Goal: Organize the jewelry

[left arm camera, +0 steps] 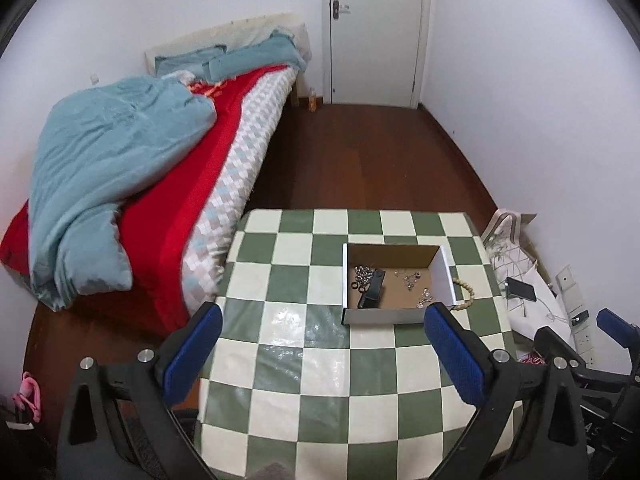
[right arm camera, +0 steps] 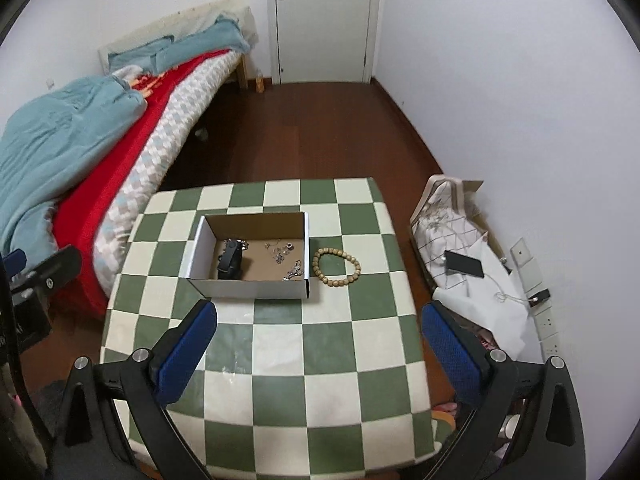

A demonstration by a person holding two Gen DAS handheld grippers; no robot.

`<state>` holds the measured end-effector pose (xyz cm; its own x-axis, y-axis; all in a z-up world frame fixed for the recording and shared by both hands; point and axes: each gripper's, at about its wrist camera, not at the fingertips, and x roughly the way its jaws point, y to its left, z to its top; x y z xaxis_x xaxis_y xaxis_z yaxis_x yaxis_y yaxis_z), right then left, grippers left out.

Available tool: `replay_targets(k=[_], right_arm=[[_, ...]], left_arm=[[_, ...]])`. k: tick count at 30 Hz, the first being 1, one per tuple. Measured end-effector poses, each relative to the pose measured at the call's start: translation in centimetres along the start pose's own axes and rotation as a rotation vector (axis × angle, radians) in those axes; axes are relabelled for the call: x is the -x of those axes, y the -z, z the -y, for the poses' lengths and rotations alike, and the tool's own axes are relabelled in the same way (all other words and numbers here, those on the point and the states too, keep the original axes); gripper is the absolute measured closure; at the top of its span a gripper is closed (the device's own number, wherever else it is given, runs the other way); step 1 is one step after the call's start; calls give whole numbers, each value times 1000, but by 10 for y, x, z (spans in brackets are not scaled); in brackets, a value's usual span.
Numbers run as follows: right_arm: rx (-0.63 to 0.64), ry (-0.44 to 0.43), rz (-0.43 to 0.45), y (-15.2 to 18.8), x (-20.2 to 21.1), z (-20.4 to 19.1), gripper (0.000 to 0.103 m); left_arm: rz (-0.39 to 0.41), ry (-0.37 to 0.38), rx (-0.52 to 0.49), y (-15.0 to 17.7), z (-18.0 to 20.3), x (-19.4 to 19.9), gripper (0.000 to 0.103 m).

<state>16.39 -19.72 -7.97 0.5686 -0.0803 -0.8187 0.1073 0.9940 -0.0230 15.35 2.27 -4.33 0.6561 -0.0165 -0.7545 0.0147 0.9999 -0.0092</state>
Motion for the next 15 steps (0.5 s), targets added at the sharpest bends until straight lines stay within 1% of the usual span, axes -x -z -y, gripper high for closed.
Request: replay_targets(k=[2,6,11,15], right_arm=[[-2,-3,17,3,21,2,0],[-1,-6,37,2,56,5,0],[2,-9,34,-13,86,5,0],[27,-4,53,-28,99,0,0]], left_arm=[[15,7,3,0,-1,16,0],[14,-4,12,-3,-6,42,0],[-8,-3,48,-12,-14,55,0],[2,-14,47,-20,-16,61,0]])
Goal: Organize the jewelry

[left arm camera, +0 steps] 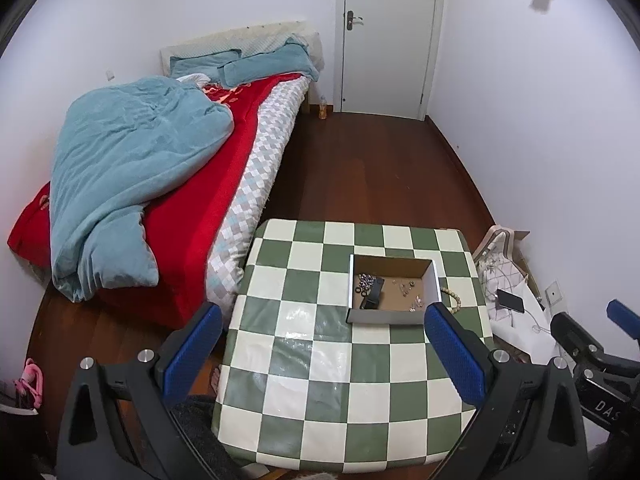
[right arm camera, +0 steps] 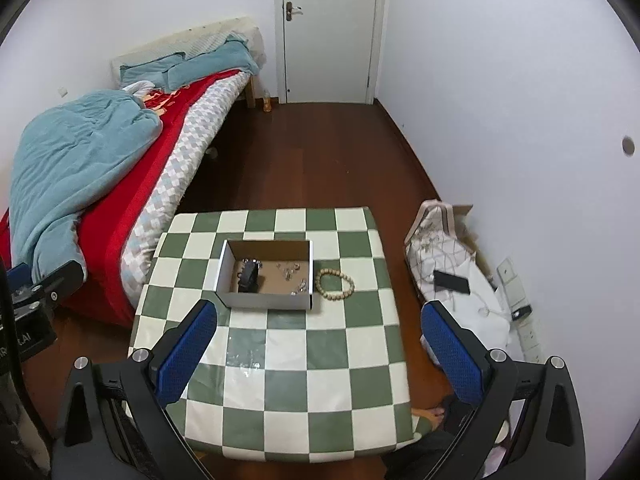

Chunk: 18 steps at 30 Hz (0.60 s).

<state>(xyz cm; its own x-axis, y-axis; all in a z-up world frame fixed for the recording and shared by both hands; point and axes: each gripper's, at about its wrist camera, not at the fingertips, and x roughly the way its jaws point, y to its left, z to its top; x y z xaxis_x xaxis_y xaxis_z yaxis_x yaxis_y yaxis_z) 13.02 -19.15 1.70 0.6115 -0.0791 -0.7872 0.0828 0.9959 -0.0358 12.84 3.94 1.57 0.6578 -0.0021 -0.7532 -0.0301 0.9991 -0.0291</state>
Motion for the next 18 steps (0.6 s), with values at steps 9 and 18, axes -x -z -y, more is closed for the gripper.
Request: replay_targets(k=[9,18], right_arm=[[31,-12,1,-25,4,-16,0],[34,-17,-17,-27,-3,-20,0]], left_arm=[[3,-25,-4,-7,1,3,0],[4,-38,-13,-6,2,2,0]])
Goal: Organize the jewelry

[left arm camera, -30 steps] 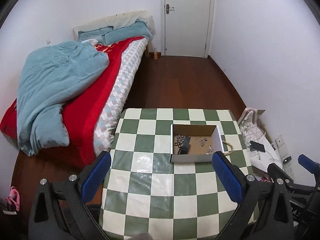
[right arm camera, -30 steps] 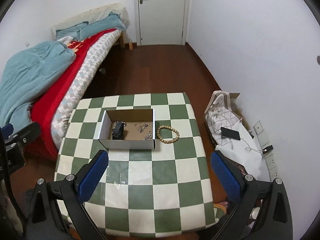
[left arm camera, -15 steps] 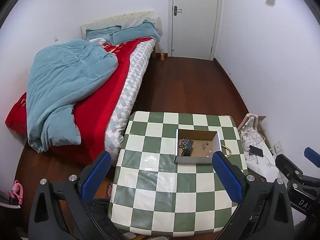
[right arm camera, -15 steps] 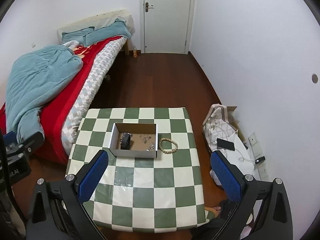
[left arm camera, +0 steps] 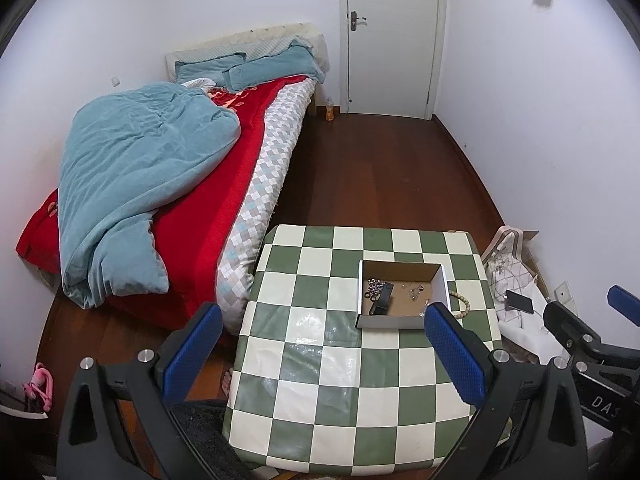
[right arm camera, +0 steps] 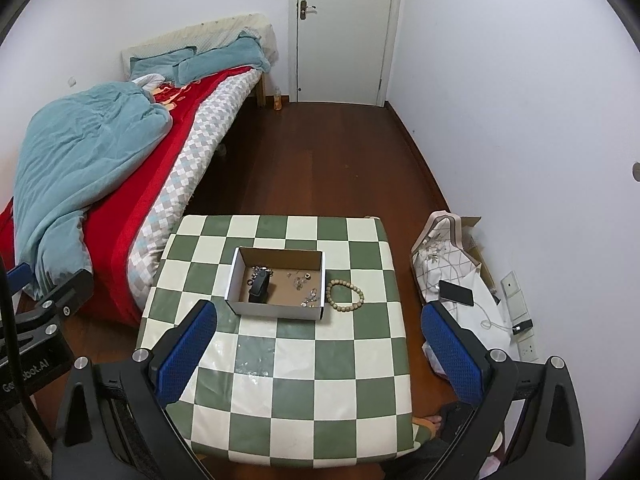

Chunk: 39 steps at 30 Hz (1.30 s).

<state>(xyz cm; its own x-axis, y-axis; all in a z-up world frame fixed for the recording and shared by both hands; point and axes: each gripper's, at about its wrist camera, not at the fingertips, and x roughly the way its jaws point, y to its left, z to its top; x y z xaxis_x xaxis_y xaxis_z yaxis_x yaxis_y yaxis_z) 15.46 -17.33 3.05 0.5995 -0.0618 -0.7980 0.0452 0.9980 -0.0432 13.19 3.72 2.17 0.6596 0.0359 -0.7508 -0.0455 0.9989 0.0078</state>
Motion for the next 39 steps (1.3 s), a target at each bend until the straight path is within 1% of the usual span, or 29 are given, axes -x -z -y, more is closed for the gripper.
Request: replay_targets(k=[5,10,19,29,39], right_arm=[[2,9,-3,2,-2,0,0],[5,11,-11,6,-3,3,0],[4,23,-17,11,-1,9,0],[4,19,-16,10,1,9,0],[1,10,-28,11,2,7,0]], left_arm=[[5,-8,-36,5,5,-1,0],[-6,9,-45,9,8,-3,0],[-9,18,-43,10,9,-3,0],[-3,2,-36,9,9,-3,0],[6,9,-36,8,7,-1,0]])
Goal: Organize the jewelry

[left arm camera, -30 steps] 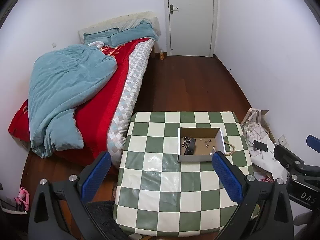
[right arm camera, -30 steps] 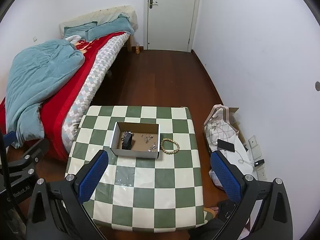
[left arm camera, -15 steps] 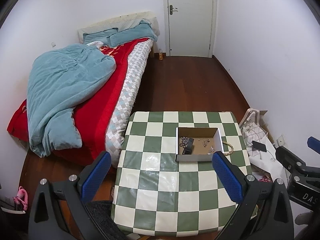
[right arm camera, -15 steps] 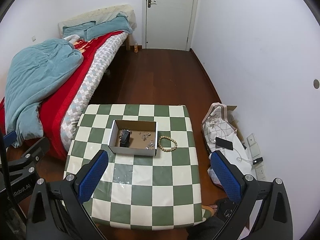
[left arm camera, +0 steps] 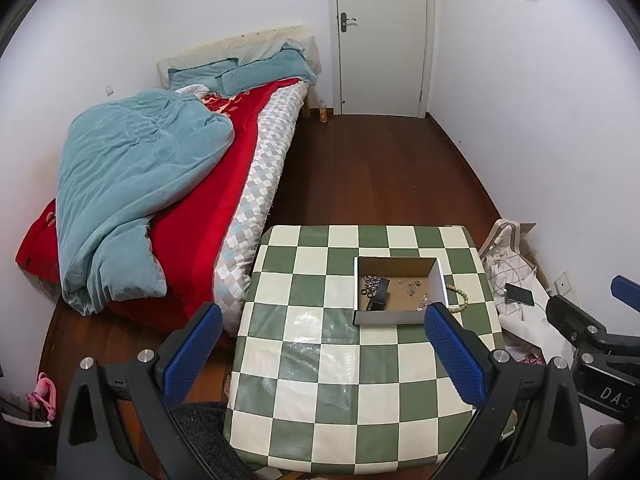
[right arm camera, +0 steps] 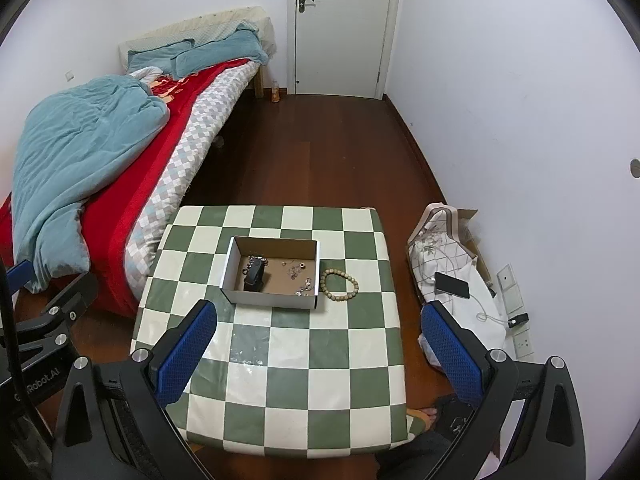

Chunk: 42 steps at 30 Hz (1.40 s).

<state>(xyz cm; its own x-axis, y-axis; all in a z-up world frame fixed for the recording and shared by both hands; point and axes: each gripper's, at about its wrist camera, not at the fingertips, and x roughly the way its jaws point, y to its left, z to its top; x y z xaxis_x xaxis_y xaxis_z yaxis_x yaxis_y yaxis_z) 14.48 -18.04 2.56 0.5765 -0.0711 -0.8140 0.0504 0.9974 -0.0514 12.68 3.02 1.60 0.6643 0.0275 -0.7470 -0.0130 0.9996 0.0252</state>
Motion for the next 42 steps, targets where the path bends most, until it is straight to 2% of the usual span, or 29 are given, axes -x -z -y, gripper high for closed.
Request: replay_targets(k=[42], right_arm=[[-23,-2,27,-12,11,10,0]], left_arm=[[25,2,2,-6,8,14,0]])
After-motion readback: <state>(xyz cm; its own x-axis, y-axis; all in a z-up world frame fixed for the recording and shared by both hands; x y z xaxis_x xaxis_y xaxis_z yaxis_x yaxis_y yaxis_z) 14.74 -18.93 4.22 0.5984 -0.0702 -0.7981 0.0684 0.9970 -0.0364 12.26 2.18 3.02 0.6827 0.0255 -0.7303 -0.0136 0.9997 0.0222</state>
